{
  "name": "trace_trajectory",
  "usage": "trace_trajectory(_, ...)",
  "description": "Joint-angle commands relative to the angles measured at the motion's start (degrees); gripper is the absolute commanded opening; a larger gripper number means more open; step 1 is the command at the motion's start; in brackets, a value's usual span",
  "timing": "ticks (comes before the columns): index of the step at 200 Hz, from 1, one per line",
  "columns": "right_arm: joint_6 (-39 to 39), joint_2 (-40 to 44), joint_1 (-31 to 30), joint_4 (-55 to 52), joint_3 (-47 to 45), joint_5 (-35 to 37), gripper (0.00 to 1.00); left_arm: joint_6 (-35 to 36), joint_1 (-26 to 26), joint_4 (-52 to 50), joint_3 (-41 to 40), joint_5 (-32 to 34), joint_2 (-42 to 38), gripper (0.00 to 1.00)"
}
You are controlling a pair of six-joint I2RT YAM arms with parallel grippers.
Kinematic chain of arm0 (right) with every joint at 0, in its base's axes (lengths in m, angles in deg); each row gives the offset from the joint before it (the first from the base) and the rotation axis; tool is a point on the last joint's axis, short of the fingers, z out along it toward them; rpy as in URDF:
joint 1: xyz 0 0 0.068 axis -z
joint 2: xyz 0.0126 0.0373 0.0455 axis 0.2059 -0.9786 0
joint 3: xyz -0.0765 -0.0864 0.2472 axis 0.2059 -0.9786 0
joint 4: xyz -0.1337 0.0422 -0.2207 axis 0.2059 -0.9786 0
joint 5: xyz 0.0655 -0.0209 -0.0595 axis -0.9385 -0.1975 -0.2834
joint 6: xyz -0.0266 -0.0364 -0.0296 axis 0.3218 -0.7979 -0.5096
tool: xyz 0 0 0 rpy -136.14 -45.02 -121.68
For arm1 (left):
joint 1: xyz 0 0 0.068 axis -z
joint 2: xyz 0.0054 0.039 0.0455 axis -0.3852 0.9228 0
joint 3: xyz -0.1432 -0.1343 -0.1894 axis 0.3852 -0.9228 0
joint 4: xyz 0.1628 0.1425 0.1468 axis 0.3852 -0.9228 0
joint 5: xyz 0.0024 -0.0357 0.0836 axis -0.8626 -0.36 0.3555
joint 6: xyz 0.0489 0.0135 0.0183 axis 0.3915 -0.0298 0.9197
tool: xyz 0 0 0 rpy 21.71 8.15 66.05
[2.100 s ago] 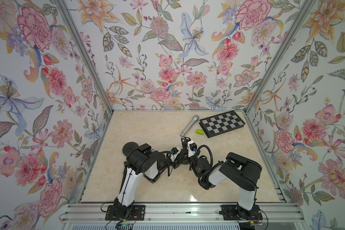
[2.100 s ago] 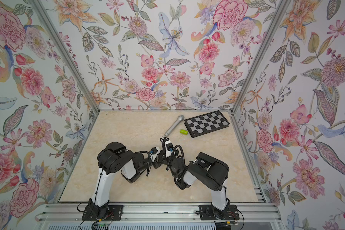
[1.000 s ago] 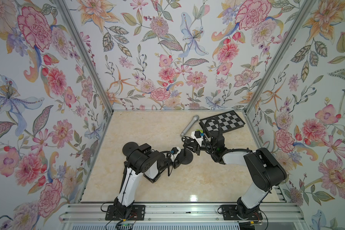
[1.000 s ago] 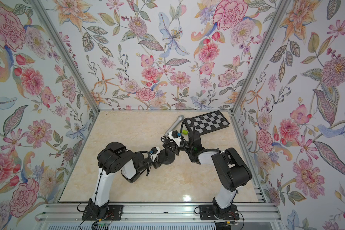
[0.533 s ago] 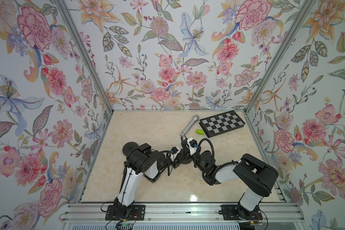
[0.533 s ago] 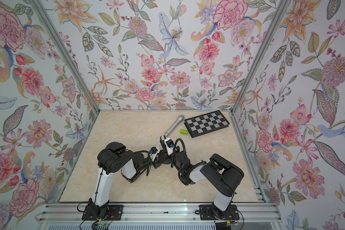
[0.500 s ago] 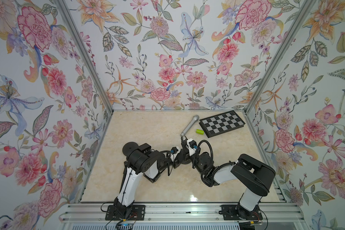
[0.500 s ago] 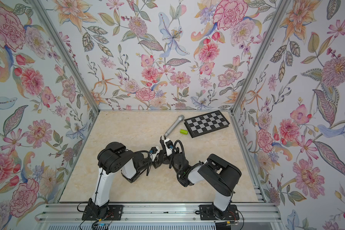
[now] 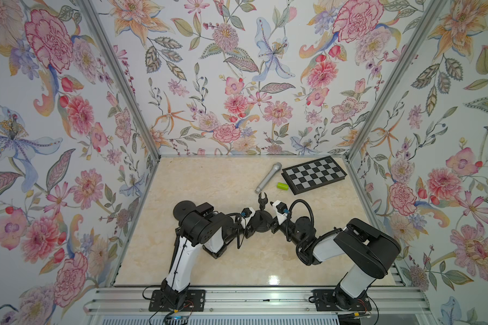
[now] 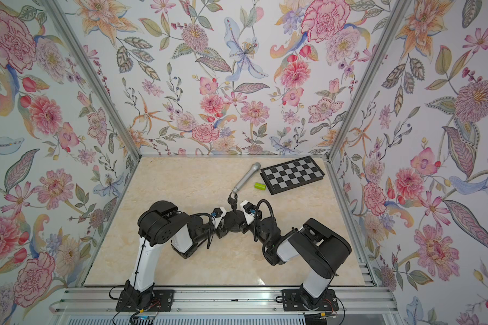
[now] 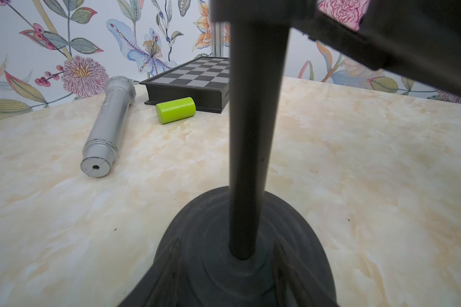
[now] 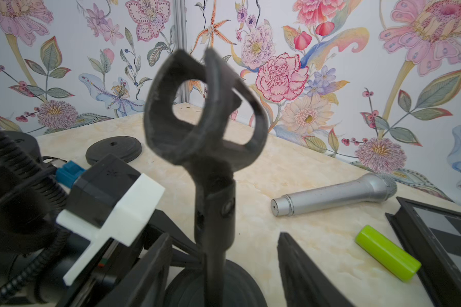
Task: Assemble a microphone stand
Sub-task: Screw the microphone stand pole into the microphone stand base.
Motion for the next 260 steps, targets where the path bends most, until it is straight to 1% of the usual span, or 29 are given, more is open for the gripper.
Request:
trace_trajectory(1, 0.34, 3.4, 4.74, -5.97, 1.0, -26.61, 0.68, 1.43, -0.02, 8.16, -2.13, 0.97, 3.46, 0.56)
trace_trajectory(24, -2.38, 3.04, 6.97, -11.32, 4.16, -31.44, 0.68, 1.36, -0.23, 6.59, -0.89, 0.45, 3.33, 0.56)
trace_trajectory(34, -2.58, 1.85, 8.08, -12.87, 6.18, -33.61, 0.66, 1.15, -0.15, 6.68, -0.92, 0.47, 3.21, 0.56)
trace_trajectory(50, -1.19, -0.84, 9.78, -13.59, 9.54, -36.34, 0.58, 0.74, 0.14, 8.26, -1.45, 0.71, 3.82, 0.56)
trace_trajectory(59, 0.99, -2.42, 10.7, -12.59, 11.15, -36.4, 0.54, 0.93, -0.01, 8.04, -1.13, 0.82, 3.88, 0.56)
trace_trajectory(74, 3.53, -4.59, 11.34, -9.42, 12.47, -37.04, 0.5, 1.46, -0.14, 6.19, -0.71, 0.66, 3.11, 0.56)
trace_trajectory(88, 4.24, -6.1, 11.4, -8.26, 13.63, -36.98, 0.46, 1.22, 0.01, 6.5, -1.08, 0.73, 3.03, 0.56)
trace_trajectory(110, 4.15, -7.45, 11.52, -8.89, 14.97, -36.22, 0.31, 1.09, 0.04, 7.23, -0.89, 0.75, 3.65, 0.56)
trace_trajectory(120, 4.35, -7.44, 11.42, -8.87, 14.7, -34.1, 0.22, 1.4, -0.2, 5.85, -0.42, 0.5, 3.24, 0.56)
trace_trajectory(132, 4.62, -7.42, 11.36, -7.59, 13.9, -31.41, 0.15, 1.4, -0.06, 5.52, -0.73, 0.62, 2.84, 0.56)
trace_trajectory(143, 4.85, -7.41, 11.27, -5.25, 12.72, -29.29, 0.07, 1.24, 0.13, 6.97, -1.28, 0.89, 3.26, 0.56)
trace_trajectory(150, 5.07, -7.28, 10.92, -3.73, 11.77, -26.8, 0.0, 1.17, 0.18, 7.49, -1.24, 0.93, 3.59, 0.56)
trace_trajectory(159, 5.37, -6.91, 9.97, -1.99, 10.25, -22.07, 0.0, 1.19, -0.04, 6.98, -0.78, 0.88, 3.65, 0.56)
trace_trajectory(171, 5.42, -6.33, 6.97, 0.47, 7.62, -11.08, 0.0, 1.31, -0.23, 5.56, -0.38, 0.58, 3.21, 0.56)
trace_trajectory(184, 5.88, -6.71, 1.35, 4.02, 4.95, 5.85, 0.0, 0.94, -0.1, 6.52, -0.99, 0.9, 3.38, 0.56)
trace_trajectory(189, 5.99, -7.46, -1.85, 5.72, 4.1, 14.49, 0.0, 0.78, -0.11, 7.24, -1.14, 1.01, 3.54, 0.56)
trace_trajectory(190, 5.99, -7.57, -2.59, 6.24, 3.97, 17.52, 0.0, 0.8, -0.08, 7.33, -1.16, 1.06, 3.57, 0.56)
trace_trajectory(192, 6.01, -7.96, -3.81, 6.89, 3.78, 21.38, 0.0, 0.68, -0.06, 7.57, -1.22, 1.1, 3.66, 0.56)
trace_trajectory(200, 5.85, -9.89, -8.48, 9.86, 3.49, 33.84, 0.0, 0.58, -0.12, 7.84, -0.99, 1.19, 3.95, 0.56)
trace_trajectory(208, 4.92, -12.28, -12.79, 12.61, 3.86, 43.2, 0.0, 0.74, -0.22, 7.12, -0.67, 1.05, 3.83, 0.56)
trace_trajectory(217, 3.89, -14.09, -16.6, 12.07, 5.66, 51.09, 0.0, 0.89, -0.31, 6.23, -0.49, 0.99, 3.4, 0.56)
trace_trajectory(224, 3.51, -15.78, -19.01, 12.56, 6.79, 54.44, 0.0, 0.9, -0.23, 6.17, -0.72, 1.09, 3.26, 0.56)
trace_trajectory(231, 3.21, -17.03, -20.57, 12.6, 7.74, 55.4, 0.0, 0.78, -0.14, 6.74, -1.07, 1.25, 3.33, 0.56)
trace_trajectory(245, 2.66, -17.92, -21.92, 12.57, 8.49, 53.25, 0.0, 0.69, -0.15, 7.82, -1.32, 1.42, 3.77, 0.56)
trace_trajectory(260, 1.46, -16.86, -21.88, 12.56, 7.83, 49.65, 0.0, 1.15, -0.4, 6.3, -0.86, 1.2, 3.32, 0.56)
